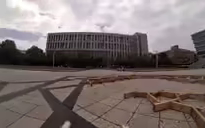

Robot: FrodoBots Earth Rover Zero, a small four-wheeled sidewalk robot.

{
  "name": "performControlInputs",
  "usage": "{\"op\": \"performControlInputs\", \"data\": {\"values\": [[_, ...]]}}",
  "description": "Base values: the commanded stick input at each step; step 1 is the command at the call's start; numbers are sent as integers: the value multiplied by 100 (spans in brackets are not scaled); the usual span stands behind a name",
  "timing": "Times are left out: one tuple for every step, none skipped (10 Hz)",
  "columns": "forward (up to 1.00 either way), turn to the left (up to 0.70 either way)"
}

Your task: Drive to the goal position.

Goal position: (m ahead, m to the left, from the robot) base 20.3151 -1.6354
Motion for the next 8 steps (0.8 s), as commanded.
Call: {"op": "performControlInputs", "data": {"values": [[70,23],[70,28],[70,32],[70,35],[70,35],[70,35],[70,35],[70,35]]}}
